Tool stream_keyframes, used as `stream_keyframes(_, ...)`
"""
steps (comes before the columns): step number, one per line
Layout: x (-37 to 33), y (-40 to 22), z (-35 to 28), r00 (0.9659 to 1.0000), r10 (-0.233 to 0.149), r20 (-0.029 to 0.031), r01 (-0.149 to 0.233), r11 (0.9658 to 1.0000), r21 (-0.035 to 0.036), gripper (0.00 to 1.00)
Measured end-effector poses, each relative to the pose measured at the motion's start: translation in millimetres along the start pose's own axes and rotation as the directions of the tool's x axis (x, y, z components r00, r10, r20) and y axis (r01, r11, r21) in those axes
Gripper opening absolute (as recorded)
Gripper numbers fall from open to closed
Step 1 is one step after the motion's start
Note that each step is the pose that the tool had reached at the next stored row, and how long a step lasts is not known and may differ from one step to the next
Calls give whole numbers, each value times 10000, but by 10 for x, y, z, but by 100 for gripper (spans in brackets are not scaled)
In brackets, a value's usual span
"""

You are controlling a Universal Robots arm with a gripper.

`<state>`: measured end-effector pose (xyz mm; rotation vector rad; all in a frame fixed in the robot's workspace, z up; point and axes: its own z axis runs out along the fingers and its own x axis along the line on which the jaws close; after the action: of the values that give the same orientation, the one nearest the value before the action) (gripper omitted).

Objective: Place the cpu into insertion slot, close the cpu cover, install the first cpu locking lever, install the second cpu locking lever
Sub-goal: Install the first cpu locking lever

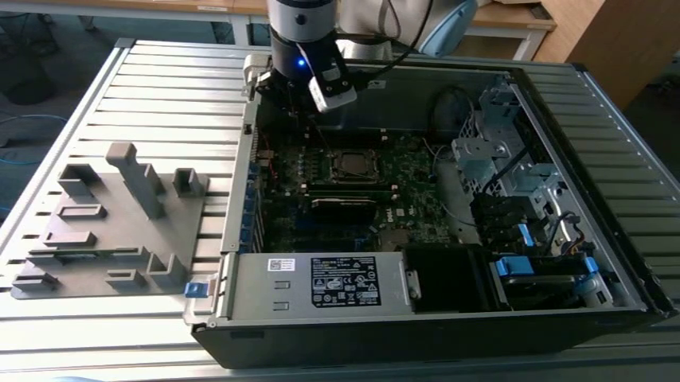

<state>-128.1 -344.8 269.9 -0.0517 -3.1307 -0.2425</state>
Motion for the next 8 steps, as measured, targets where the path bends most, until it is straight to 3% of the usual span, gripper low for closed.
stream_keyframes(3,-31,0,14,10000,1,2,-1,10000,4,11)
stream_keyframes(8,-58,-6,88,10000,4,-18,-4,10000,32,11)
